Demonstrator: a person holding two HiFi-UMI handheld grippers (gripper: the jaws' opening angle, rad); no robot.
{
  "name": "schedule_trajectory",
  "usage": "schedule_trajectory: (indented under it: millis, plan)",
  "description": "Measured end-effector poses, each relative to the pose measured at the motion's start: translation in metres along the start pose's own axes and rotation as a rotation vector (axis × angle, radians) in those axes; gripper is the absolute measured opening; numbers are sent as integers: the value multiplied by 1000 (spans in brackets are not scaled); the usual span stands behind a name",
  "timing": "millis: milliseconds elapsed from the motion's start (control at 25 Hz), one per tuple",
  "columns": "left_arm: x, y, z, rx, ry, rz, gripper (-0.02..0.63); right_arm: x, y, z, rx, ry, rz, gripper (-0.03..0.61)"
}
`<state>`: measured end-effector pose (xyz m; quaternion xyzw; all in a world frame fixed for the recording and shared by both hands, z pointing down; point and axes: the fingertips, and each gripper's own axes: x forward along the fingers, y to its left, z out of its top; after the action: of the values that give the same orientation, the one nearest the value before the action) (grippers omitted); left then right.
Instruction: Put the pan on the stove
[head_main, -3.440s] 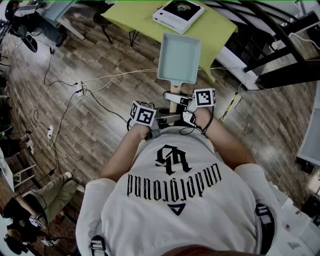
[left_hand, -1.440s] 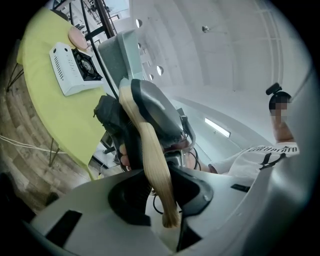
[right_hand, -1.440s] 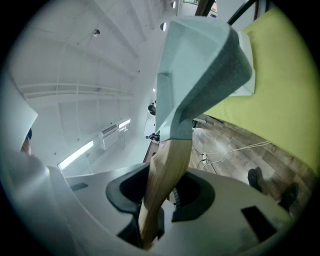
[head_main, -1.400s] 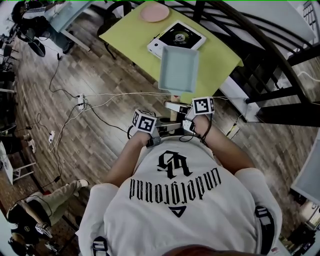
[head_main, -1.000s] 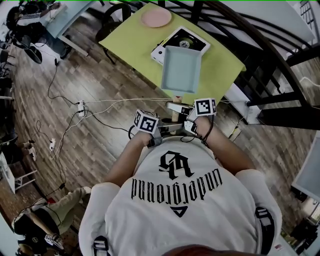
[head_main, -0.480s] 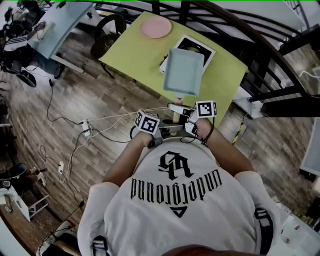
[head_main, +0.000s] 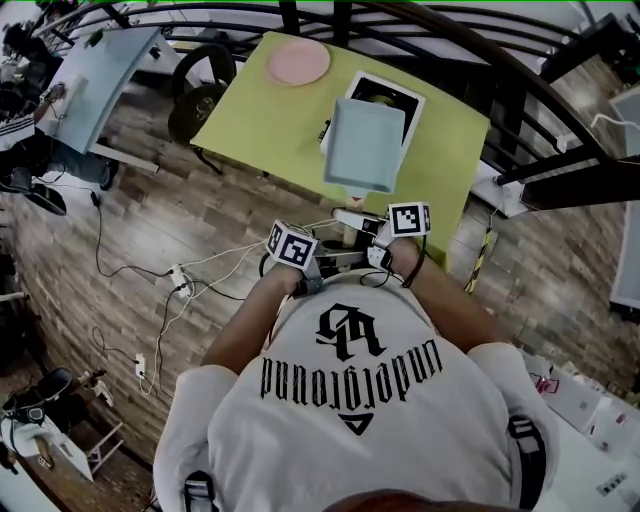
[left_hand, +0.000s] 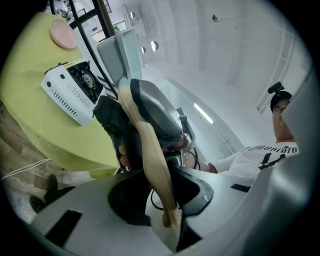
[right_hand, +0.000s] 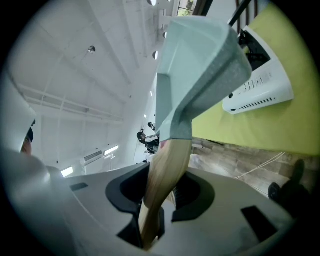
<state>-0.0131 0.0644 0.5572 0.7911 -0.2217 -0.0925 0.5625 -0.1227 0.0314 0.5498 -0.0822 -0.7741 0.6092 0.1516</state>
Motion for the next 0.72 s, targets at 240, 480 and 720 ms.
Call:
schedule_trajectory:
  millis: [240, 480, 720]
  plan:
    - [14, 18, 26, -9, 33, -5, 112, -10, -16, 32, 20, -29, -4, 130]
    - [22, 32, 65, -8, 70, -9, 112, -12, -28, 75, 8, -46, -16, 132]
    - [44, 42, 108, 0, 91, -35, 112, -29, -39, 125, -7, -80, -31, 132]
